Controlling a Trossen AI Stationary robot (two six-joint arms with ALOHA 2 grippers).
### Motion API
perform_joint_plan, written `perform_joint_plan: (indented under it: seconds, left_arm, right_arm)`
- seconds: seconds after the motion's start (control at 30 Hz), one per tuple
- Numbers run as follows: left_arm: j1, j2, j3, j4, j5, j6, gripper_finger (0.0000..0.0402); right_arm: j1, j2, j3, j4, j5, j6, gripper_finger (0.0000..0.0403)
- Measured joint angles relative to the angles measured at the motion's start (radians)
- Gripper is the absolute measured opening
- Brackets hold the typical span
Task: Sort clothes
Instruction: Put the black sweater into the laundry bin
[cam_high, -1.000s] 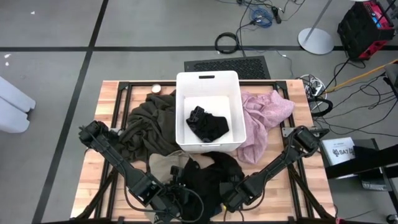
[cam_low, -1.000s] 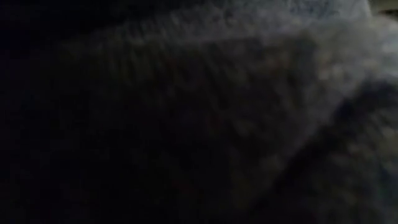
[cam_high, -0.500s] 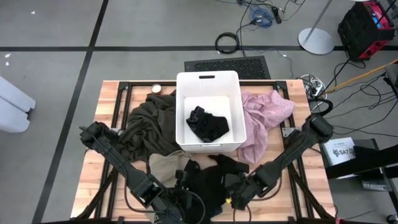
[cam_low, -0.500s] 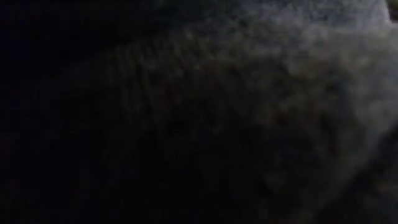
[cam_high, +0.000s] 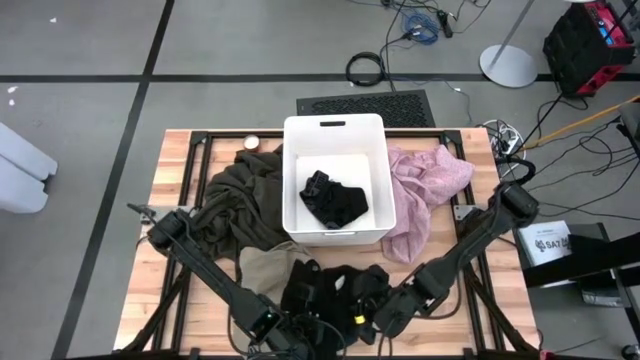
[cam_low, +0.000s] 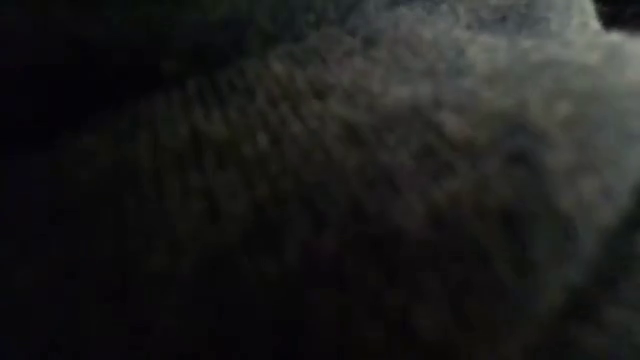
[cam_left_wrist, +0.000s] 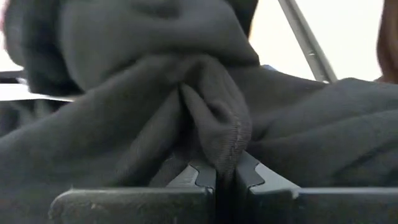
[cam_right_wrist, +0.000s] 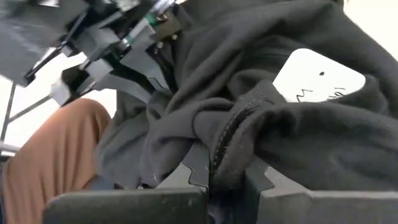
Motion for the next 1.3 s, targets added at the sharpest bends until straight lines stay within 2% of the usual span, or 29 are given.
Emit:
perform_joint_plan:
  seconds: [0.27, 0.47, 0.73, 0.97, 1.1, 1.3]
  left_arm:
    - [-0.01, -0.025, 0.0, 0.007, -0.086, 0.008, 0.0013]
    - [-0.02, -0.027, 0.0, -0.071, -0.138, -0.017, 0.0013]
    - [-0.05, -0.094, 0.0, -0.095, -0.249, -0.026, 0.0013]
    - [-0.046, -0.102, 0.002, -0.012, -0.209, -0.007, 0.0013]
    - [-0.046, -0.095, 0.002, -0.043, -0.208, -0.006, 0.0013]
    - [-0.044, -0.095, -0.024, -0.147, -0.208, -0.105, 0.0013]
  right_arm:
    - [-0.022, 0.036, 0.001, 0.019, -0.001, 0.003, 0.0096]
    - [-0.021, 0.036, 0.002, 0.006, -0.048, -0.002, 0.0146]
    - [-0.019, 0.036, 0.003, -0.045, -0.053, 0.006, 0.016]
    - [-0.033, 0.036, 0.003, 0.011, -0.053, 0.011, 0.0183]
    - [-0.046, 0.036, 0.003, 0.046, -0.081, 0.005, 0.0223]
    - [-0.064, 0.036, 0.003, 0.053, -0.133, -0.039, 0.03]
